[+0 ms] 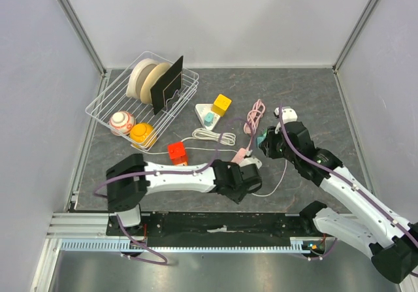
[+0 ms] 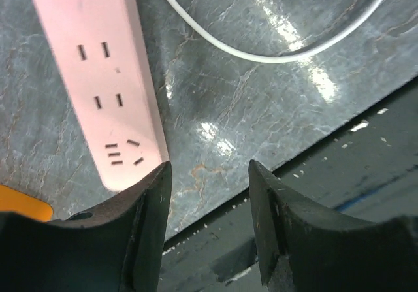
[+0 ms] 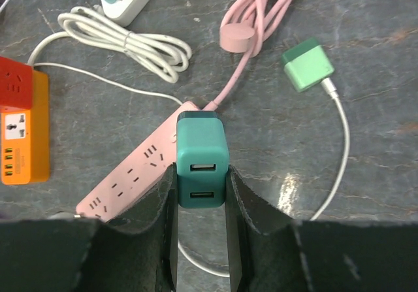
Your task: Insert the plug
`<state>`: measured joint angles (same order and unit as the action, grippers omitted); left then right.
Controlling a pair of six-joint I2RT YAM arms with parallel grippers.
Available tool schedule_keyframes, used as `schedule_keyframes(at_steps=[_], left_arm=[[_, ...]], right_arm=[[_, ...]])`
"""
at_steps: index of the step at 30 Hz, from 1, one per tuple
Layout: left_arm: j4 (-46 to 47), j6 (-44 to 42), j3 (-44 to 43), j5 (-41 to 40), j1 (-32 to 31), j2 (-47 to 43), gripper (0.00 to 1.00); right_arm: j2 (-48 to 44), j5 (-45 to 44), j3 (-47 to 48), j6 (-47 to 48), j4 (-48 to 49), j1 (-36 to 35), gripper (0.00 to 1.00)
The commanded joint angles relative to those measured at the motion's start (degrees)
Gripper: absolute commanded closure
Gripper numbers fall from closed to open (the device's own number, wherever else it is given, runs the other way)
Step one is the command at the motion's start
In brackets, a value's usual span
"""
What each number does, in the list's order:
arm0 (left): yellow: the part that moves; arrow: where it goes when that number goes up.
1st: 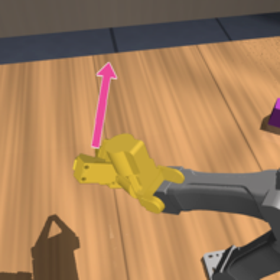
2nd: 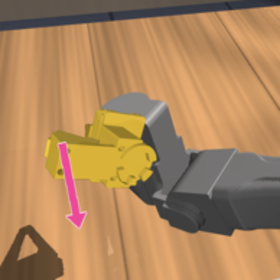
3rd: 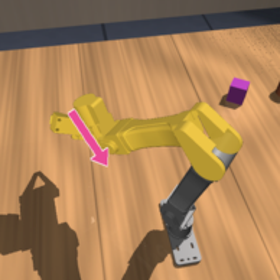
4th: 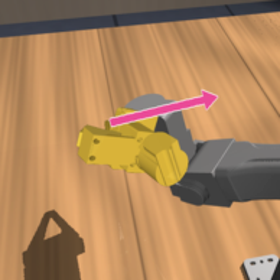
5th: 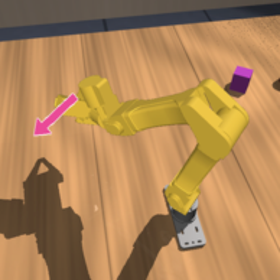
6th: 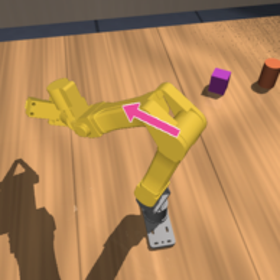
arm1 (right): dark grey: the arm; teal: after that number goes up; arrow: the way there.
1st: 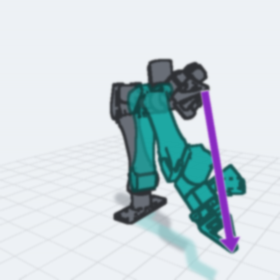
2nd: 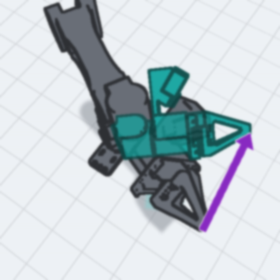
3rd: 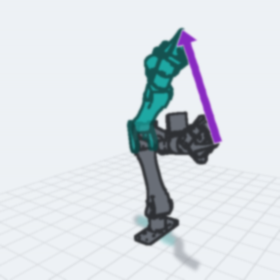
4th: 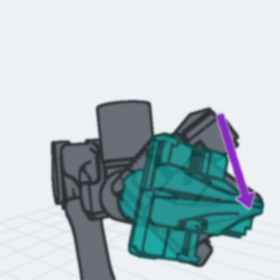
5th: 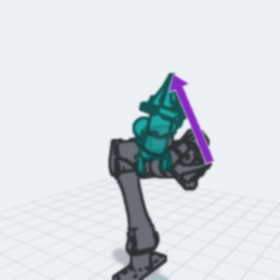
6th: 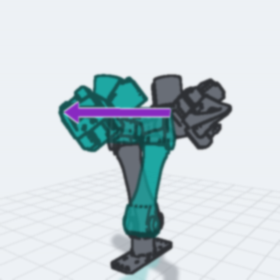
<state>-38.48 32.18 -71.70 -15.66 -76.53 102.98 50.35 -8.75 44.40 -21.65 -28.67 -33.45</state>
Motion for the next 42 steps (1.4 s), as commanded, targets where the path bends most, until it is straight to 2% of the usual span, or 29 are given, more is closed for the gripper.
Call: schedule_keyframes(at_steps=[1, 7, 11, 18, 27, 29, 37, 42], left_arm=[[5.52, 5.78, 3.31, 1.42, 2.43, -10.59, 0.44], [5.61, 9.73, 9.46, 2.74, 7.53, -17.89, 0.45], [8.15, 12.98, 14.21, 7.73, 11.84, -18.17, 0.47], [15.8, 15.19, 20.46, 16.09, 16.67, -17.29, 0.5], [27.47, 19.14, 23.45, 29.27, 17.12, -11.49, 0.56], [29.24, 20.37, 23.71, 30.59, 17.12, -11.4, 0.6], [34.43, 25.64, 23.63, 31.22, 16.24, -11.57, 0.63], [34.88, 26.61, 24.5, 28.24, 16.06, -13.94, 0.57]], right_arm=[[1.68, 3.21, -0.28, -4.09, 4.14, 0.32, 1.0], [5.37, 8.49, -1.33, -7.44, 6.68, 0.4, 1.0], [7.04, 10.69, -3.18, -11.39, 8.01, -0.12, 1.0], [10.73, 9.72, -2.04, -11.22, 6.43, -2.84, 1.0], [14.08, 4.36, 0.42, -13.68, 2.13, -7.24, 1.0], [14.86, 1.83, 2.43, -12.9, -1.1, -8.2, 1.0], [15.92, -2.93, 5.43, -15.26, -7.01, -8.82, 1.0], [15.57, -5.4, 6.48, -20.61, -12.46, -9.17, 1.0]])
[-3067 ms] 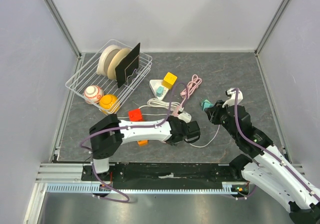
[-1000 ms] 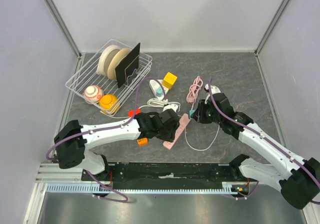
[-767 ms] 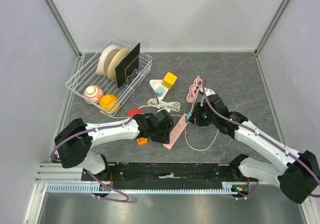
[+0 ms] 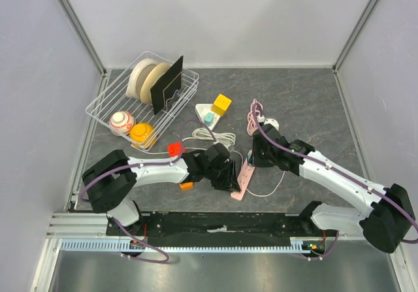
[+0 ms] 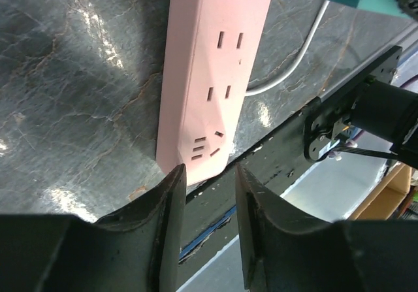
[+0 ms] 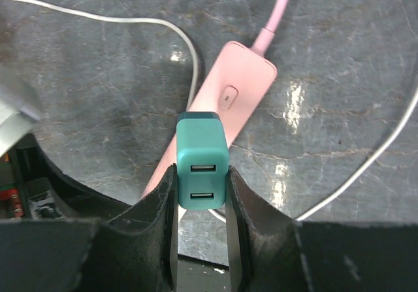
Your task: Insert the plug
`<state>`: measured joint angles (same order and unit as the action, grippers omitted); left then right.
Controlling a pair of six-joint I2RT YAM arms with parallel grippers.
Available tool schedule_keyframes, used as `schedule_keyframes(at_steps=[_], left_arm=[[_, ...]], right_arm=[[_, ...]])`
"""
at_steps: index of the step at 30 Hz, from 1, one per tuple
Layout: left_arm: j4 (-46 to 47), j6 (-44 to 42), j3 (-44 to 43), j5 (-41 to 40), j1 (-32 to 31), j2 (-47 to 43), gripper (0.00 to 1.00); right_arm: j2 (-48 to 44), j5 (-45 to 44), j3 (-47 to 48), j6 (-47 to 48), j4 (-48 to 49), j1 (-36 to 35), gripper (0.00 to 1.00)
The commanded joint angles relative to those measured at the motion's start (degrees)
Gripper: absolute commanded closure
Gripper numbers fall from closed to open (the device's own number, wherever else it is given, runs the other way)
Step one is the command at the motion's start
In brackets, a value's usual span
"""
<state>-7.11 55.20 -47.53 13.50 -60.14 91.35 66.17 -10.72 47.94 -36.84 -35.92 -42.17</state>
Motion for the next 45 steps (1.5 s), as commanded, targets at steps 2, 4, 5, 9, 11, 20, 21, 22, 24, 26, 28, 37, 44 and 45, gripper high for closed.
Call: schedule_keyframes(at_steps=[2, 4, 5, 9, 11, 20, 21, 22, 24, 26, 28, 37, 44, 45], left_arm=[[3.42, 3.6, 1.47, -2.33, -0.42, -4.68, 0.55], [2.12, 3.25, 1.91, -5.14, -0.16, -6.18, 0.53], [1.06, 2.73, 1.83, -6.37, -0.07, -8.01, 0.51], [-5.0, -1.74, 1.3, -15.48, 1.07, -13.82, 0.46], [-9.56, -3.77, 0.68, -18.93, 2.22, -18.37, 0.42], [-25.57, -21.16, -5.73, -40.38, 5.29, -35.88, 0.1], [-27.32, -22.66, -6.34, -42.65, 5.3, -37.2, 0.09], [-28.38, -23.81, -7.74, -43.55, 5.3, -39.04, 0.08], [-30.58, -25.84, -9.07, -44.61, 5.3, -40.63, 0.05], [-32.26, -27.85, -10.3, -44.61, 5.3, -42.74, 0.06], [-32.61, -29.0, -10.04, -45.31, 5.38, -43.97, 0.06], [-31.29, -29.71, -4.77, -49.53, 5.38, -46.61, 0.06], [-31.38, -29.8, -3.98, -49.97, 5.82, -47.23, 0.06], [-31.38, -29.8, -3.89, -49.88, 5.82, -47.23, 0.06]], right_arm=[[0.18, -3.08, 3.56, -7.7, -6.78, -1.42, 1.0], [1.06, -4.22, 4.7, -9.38, -7.84, -3.0, 1.0], [1.59, -4.39, 5.05, -10.26, -8.72, -3.35, 1.0], [5.01, -7.64, 7.51, -16.66, -11.89, -4.58, 1.0], [5.81, -8.7, 8.22, -18.26, -12.59, -5.02, 1.0], [11.51, -11.08, 11.38, -25.12, -14.09, -7.13, 1.0], [12.13, -11.08, 11.82, -25.56, -14.26, -7.83, 1.0], [12.66, -11.42, 12.43, -26.08, -15.05, -8.45, 1.0], [14.42, -12.65, 14.1, -27.4, -16.02, -9.59, 1.0], [15.82, -13.71, 15.33, -28.72, -17.6, -9.94, 1.0], [16.44, -15.03, 15.69, -29.6, -18.3, -10.21, 1.0], [19.34, -16.88, 16.74, -32.33, -20.5, -10.91, 1.0], [21.28, -15.91, 16.66, -32.15, -20.5, -10.91, 1.0], [21.37, -16.08, 16.57, -32.15, -20.5, -10.91, 1.0]])
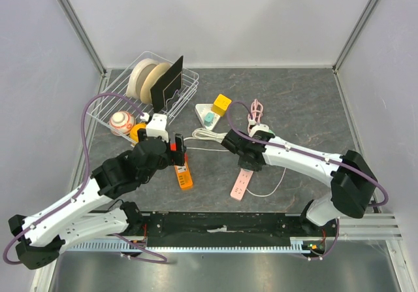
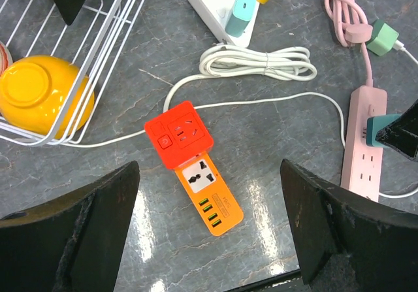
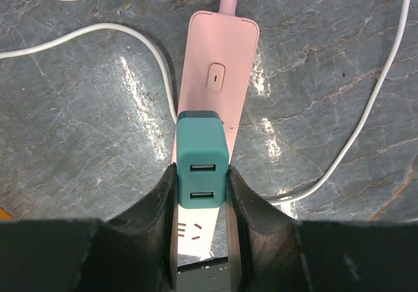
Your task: Insert the plug
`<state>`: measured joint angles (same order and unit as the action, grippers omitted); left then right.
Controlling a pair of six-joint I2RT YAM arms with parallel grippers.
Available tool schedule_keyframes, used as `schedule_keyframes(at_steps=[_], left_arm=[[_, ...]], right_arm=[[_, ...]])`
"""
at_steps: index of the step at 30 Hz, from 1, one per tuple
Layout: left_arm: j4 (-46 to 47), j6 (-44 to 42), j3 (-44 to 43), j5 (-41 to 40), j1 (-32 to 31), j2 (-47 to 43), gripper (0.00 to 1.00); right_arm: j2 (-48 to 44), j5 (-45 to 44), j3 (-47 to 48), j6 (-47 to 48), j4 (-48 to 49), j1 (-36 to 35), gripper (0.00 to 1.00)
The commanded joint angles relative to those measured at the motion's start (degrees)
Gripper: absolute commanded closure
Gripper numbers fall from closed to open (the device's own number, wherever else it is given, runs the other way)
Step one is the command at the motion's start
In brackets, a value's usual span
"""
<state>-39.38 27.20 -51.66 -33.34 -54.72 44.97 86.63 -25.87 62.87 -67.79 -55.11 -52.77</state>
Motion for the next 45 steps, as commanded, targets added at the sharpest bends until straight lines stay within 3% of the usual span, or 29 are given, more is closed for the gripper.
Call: schedule_keyframes(at_steps=[1, 11, 23, 36, 45], left_arm=[[0.88, -1.8, 0.24, -3.04, 0.58, -0.76, 0.06], [0.88, -1.71, 0.95, -2.6, 1.19, -1.46, 0.06], [1.14, -1.98, 2.0, -1.56, 3.04, -2.34, 0.06], [2.37, -2.59, 2.53, 1.88, 6.03, -2.08, 0.07], [2.9, -2.85, 2.79, 3.11, 7.34, -1.82, 0.07]], right_arm=[[1.0, -1.11, 1.64, -1.12, -1.23, -0.31, 1.0], [2.84, 1.34, 0.41, -3.75, -1.31, 0.39, 1.0], [8.03, 11.97, 0.06, 3.53, -0.61, 6.35, 1.0], [12.07, 13.83, -0.47, 8.11, 0.0, 8.74, 1.0], [12.68, 17.25, -8.11, 8.55, 5.36, 11.29, 1.0]])
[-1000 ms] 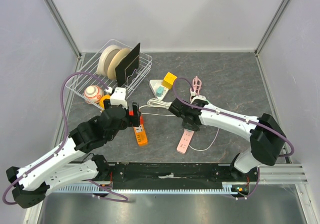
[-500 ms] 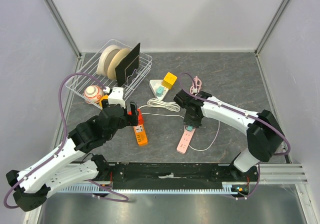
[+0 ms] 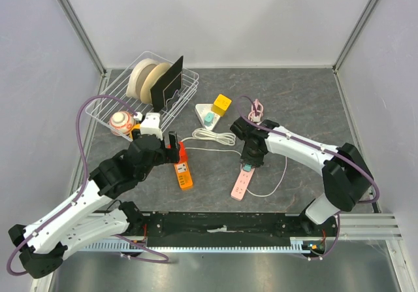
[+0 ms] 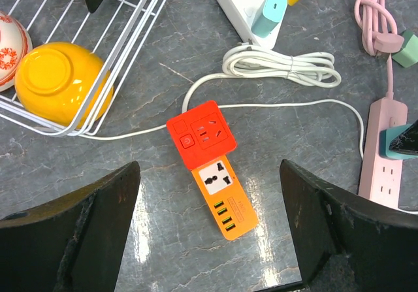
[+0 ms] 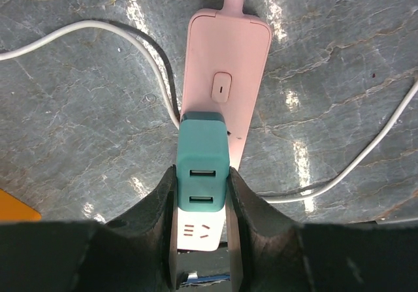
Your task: Insert the plug
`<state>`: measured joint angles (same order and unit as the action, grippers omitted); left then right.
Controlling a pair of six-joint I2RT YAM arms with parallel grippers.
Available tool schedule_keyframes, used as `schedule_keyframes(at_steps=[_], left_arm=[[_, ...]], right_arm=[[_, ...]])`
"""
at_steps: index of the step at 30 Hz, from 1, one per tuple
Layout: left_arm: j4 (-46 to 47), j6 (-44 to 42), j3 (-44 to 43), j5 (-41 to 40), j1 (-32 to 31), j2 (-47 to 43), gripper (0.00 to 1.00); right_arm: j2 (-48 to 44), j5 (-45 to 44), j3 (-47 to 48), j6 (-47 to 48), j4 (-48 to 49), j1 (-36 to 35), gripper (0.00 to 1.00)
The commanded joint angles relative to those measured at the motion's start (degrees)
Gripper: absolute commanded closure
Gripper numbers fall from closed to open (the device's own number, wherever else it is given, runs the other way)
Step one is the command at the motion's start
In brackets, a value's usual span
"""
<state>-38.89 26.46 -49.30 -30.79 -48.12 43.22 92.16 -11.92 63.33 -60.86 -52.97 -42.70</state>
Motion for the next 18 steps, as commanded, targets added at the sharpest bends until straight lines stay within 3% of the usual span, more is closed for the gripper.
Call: schedule_keyframes(at_steps=[1, 6, 15, 16, 17, 18], left_arm=[[2.42, -2.11, 0.34, 1.07, 0.92, 0.11, 0.07], [2.68, -2.29, 0.34, 2.13, 1.97, 0.37, 0.07], [3.12, -2.11, 0.78, 3.54, 3.82, -0.07, 0.07], [3.21, -2.2, 0.87, 3.8, 3.91, 0.11, 0.08], [3.21, -2.2, 0.87, 3.8, 3.82, 0.28, 0.08], [3.21, -2.2, 0.87, 3.89, 3.91, 0.46, 0.08]], right_arm=[[7.77, 3.05, -8.31, 2.84, 3.31, 1.56, 1.0], [14.52, 0.76, -1.21, 6.89, -0.38, 1.21, 1.0], [11.83, 0.51, -4.01, 5.14, 2.08, 0.07, 0.99], [10.94, -0.29, -3.4, 5.14, 1.99, -0.19, 0.93], [10.07, -1.25, -2.61, 5.14, 1.38, -0.54, 0.75], [8.23, -3.78, -0.42, 5.31, 1.12, -0.72, 0.66]])
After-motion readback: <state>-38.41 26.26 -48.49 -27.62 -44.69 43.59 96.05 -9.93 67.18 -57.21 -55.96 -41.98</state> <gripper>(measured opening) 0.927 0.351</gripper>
